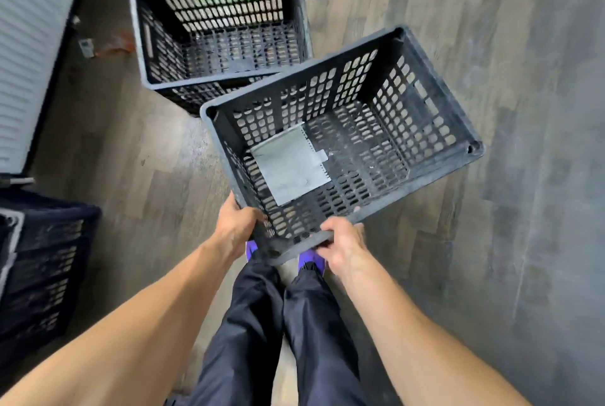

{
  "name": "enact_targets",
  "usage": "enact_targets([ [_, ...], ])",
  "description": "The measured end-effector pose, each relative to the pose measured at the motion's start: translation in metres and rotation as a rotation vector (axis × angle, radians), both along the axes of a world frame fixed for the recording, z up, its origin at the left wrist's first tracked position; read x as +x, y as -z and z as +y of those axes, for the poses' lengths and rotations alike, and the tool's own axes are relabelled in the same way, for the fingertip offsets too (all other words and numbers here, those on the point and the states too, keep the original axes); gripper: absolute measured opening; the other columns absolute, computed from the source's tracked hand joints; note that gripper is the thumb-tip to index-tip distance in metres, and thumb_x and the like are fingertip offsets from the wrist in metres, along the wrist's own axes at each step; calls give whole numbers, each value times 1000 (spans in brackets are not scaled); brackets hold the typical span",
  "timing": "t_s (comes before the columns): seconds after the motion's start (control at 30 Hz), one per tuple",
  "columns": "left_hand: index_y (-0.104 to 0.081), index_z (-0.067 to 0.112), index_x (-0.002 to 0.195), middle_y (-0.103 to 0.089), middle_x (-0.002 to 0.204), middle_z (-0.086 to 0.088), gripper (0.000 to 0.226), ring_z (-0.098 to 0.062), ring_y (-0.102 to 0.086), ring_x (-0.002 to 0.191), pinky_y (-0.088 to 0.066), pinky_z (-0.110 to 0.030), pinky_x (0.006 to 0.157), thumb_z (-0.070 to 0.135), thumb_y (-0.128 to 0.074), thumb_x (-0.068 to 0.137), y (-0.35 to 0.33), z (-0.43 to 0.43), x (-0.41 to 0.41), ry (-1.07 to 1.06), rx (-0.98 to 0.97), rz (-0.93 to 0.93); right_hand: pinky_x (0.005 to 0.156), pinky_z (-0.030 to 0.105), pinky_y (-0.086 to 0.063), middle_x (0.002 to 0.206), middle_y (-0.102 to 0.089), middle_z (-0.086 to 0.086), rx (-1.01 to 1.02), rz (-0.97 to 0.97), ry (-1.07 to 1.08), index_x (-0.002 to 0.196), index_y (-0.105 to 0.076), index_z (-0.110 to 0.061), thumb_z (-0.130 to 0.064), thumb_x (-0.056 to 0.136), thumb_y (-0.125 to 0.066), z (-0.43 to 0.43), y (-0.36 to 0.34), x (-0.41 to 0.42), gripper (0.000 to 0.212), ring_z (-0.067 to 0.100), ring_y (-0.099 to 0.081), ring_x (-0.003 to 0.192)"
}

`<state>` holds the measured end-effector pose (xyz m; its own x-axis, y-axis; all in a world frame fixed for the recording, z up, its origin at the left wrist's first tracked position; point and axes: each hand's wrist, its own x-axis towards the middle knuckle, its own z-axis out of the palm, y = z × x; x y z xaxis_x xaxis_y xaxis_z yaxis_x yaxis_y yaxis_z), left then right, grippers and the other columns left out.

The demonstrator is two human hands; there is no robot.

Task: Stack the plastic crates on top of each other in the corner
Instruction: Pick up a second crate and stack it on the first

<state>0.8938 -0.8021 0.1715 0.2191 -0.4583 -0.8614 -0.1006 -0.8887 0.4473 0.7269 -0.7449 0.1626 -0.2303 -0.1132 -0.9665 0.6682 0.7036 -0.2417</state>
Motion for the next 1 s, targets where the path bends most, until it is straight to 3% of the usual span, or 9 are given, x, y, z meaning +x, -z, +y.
enact_targets([
  [0.1,-54,13,99,-66,84,-11,39,-30,-63,63,-60,-51,64,-19,-51,76,-44,6,12,-41,-22,21,54,46,-54,89,-50,17,-40,-13,-71,121,-41,-11,9,81,-46,-11,-49,-3,45,29,-55,66],
  [0.2,-52,11,97,-64,81,-15,37,-32,-62,58,-58,-57,67,-19,-53,76,-84,12,31,-69,-47,16,57,56,-55,63,-53,17,-34,-25,-154,118,-48,1,6,80,-49,-22,-86,1,38,34,-62,57],
  [0.3,-53,11,99,-62,79,-14,37,-29,-60,56,-59,-44,55,-19,-51,76,-116,21,47,-108,-111,11,64,58,-57,85,-57,25,-54,-66,-278,117,-49,5,5,83,-47,-30,-115,12,34,48,-68,89],
  [0.37,-54,11,101,-61,78,-10,37,-22,-58,53,-55,-31,46,-17,-51,77,-137,28,61,-144,-145,-13,73,60,-56,91,-54,25,-59,-85,-328,111,-49,3,4,84,-46,-34,-136,26,27,48,-66,92],
  [0.43,-56,13,104,-64,82,-7,38,-20,-60,58,-53,-29,49,-14,-53,76,-152,35,77,-178,-169,-29,81,62,-53,88,-53,24,-80,-99,-365,102,-49,2,5,87,-45,-37,-154,43,16,47,-64,93],
  [0.53,-59,15,107,-69,90,-6,42,-24,-64,73,-53,-31,57,-11,-54,74,-177,51,113,-255,-212,-47,84,60,-52,84,-51,22,-89,-115,-427,89,-48,1,5,89,-43,-38,-179,78,6,44,-59,87],
  [0.67,-58,18,113,-71,97,-4,49,-26,-68,84,-60,-42,70,-10,-54,72,-209,77,168,-336,-273,-75,62,56,-52,89,-54,25,-93,-179,-529,96,-48,2,4,88,-43,-29,-205,138,10,44,-62,83],
  [0.83,-57,22,117,-70,99,-4,52,-27,-68,83,-60,-39,67,-4,-56,73,-238,114,245,-380,-306,-160,58,58,-52,93,-55,26,-102,-216,-626,105,-48,1,6,87,-44,-13,-226,217,19,45,-62,82],
  [1.0,-54,34,110,-68,91,-5,52,-33,-70,75,-60,-53,73,10,-59,65,-250,153,324,-402,-249,-195,56,55,-56,97,-57,27,-134,-212,-708,111,-49,-1,6,85,-48,6,-237,294,26,46,-64,81],
])
